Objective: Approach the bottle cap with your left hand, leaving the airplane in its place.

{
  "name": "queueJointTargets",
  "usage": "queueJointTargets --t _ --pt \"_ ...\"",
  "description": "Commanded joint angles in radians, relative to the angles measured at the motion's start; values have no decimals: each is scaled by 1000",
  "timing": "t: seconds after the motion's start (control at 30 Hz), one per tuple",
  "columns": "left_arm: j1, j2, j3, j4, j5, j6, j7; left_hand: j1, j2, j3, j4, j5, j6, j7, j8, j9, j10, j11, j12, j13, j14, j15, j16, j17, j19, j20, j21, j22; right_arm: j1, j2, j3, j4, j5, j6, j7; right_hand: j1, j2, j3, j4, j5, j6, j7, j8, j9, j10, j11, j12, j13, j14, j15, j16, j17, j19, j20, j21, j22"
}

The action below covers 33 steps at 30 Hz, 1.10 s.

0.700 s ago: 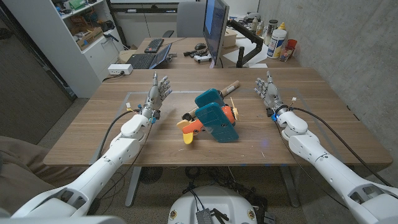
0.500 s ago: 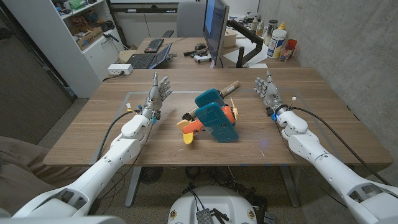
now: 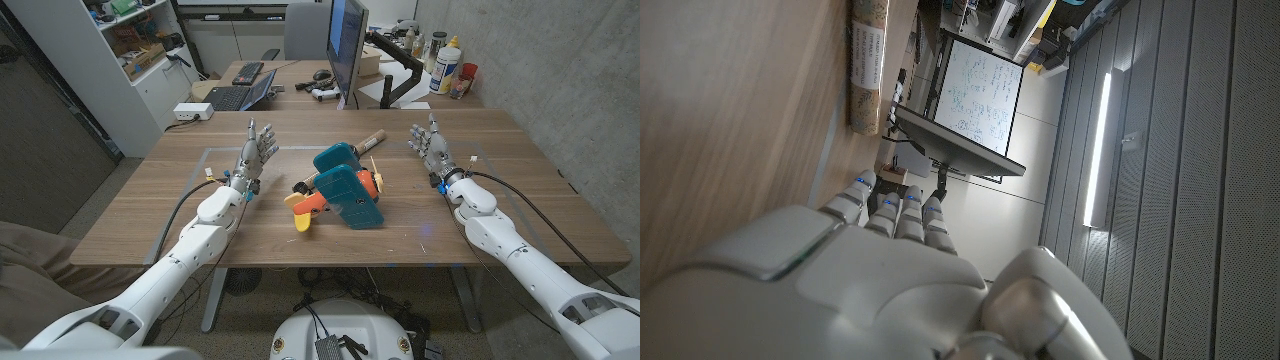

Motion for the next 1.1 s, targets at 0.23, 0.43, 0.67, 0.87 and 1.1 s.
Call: queueJointTargets --t 0.23,0.43,0.67,0.87,1.1 --pt "36 94 2 -165 10 168 57 12 3 -7 -1 7 -50 -5 -16 1 -64 8 -13 4 -95 -44 -3 5 -67 -3 -12 2 14 -1 -6 38 -13 18 23 2 2 -5 8 9 -12 0 4 5 -21 -6 3 4 -32 -15 2 2 -23 -17 0 0" --pt "37 144 14 -248 39 271 103 12 3 -7 -1 6 -93 -6 -23 1 -104 12 -18 4 -134 -32 -7 5 -100 1 -15 1 27 4 -11 67 -21 20 24 -1 4 -6 10 9 -19 -7 2 5 -31 -17 0 4 -43 -18 0 2 -29 -10 0 0" --pt "52 166 16 -304 70 300 145 13 3 -7 -2 5 -95 -2 -21 1 -105 13 -15 4 -135 -34 -4 5 -103 -4 -13 1 45 11 -15 101 -27 31 33 -3 5 -6 11 9 -21 -9 2 5 -35 -19 0 4 -47 -18 1 2 -34 -8 0 0" --pt "83 177 12 -343 94 300 182 19 3 -5 -5 4 -81 2 -9 1 -88 13 -3 3 -132 -62 3 4 -97 -45 -5 -1 56 14 -15 119 -28 31 35 -4 6 -7 13 9 -24 -10 2 5 -38 -18 0 4 -51 -16 1 2 -36 -7 0 0" --pt "107 173 13 -344 131 237 189 23 1 -5 -8 4 -66 -1 -2 0 -71 12 5 3 -116 -71 10 3 -70 -56 6 -2 70 15 -20 141 -35 31 44 -6 7 -8 14 9 -28 -10 2 5 -50 -20 -4 4 -53 -16 2 2 -38 -5 1 0"
